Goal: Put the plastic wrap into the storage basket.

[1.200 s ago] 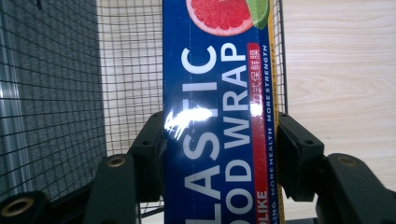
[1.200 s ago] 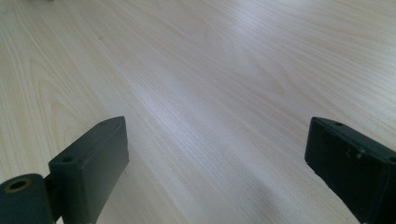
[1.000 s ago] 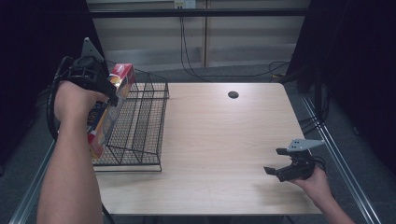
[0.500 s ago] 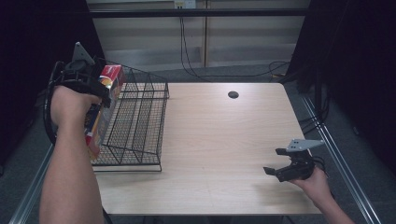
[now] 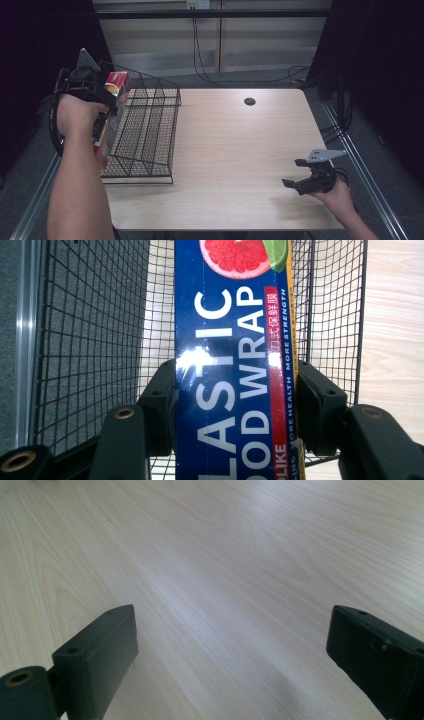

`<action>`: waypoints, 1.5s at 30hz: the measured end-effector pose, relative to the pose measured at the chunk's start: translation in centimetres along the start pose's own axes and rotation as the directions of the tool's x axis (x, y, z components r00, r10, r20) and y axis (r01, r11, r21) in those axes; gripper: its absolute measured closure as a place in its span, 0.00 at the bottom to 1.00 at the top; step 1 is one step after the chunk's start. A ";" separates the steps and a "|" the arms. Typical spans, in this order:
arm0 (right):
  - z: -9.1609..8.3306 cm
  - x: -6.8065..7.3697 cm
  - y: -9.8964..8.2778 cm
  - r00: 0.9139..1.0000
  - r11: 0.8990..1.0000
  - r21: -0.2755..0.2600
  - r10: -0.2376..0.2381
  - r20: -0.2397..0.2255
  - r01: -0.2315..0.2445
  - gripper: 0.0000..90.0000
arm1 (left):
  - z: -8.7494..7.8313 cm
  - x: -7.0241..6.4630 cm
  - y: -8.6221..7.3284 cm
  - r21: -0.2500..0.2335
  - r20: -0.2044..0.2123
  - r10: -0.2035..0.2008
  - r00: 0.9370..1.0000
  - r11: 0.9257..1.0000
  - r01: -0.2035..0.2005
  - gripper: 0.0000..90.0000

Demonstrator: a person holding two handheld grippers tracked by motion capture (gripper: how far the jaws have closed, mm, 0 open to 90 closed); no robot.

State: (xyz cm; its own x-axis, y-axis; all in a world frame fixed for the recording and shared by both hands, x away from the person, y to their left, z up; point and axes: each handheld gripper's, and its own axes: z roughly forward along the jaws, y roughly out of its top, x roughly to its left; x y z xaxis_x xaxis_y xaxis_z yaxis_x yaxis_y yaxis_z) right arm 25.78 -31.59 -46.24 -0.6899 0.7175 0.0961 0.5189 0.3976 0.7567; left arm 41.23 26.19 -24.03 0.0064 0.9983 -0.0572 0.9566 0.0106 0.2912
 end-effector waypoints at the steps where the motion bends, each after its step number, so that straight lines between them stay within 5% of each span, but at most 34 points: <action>1: 0.0 0.0 0.0 1.000 1.000 0.000 0.001 0.000 -0.001 0.07 | 0.1 0.0 0.0 -0.002 0.002 0.001 1.000 1.000 -0.001 0.49; 12: -0.1 -0.1 -0.1 1.000 1.000 0.001 0.006 0.002 -0.006 0.07 | 1.0 0.2 0.1 0.000 -0.008 -0.001 1.000 1.000 0.001 0.49; 16: 0.0 -0.1 -0.1 1.000 1.000 0.003 0.005 0.006 -0.005 0.07 | 1.3 0.1 0.1 0.000 -0.005 -0.031 1.000 1.000 0.031 0.49; 28: -0.1 -0.2 -0.2 1.000 1.000 0.005 0.011 0.015 -0.012 0.07 | 2.2 0.8 0.4 0.011 -0.014 -0.005 1.000 1.000 0.005 0.49; 45: 0.1 -0.1 -0.3 1.000 1.000 0.013 0.005 0.012 -0.005 0.07 | 4.2 0.7 0.5 0.020 -0.009 -0.033 0.999 0.999 0.034 0.48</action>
State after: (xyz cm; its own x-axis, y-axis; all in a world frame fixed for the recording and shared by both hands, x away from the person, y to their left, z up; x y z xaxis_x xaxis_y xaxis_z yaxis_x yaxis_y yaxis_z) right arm 25.77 -31.72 -46.52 -0.6813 0.7262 0.0920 0.5288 0.4014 0.7478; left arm 42.96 26.66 -27.89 -0.0283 0.9979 -0.0580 0.9620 0.0430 0.2695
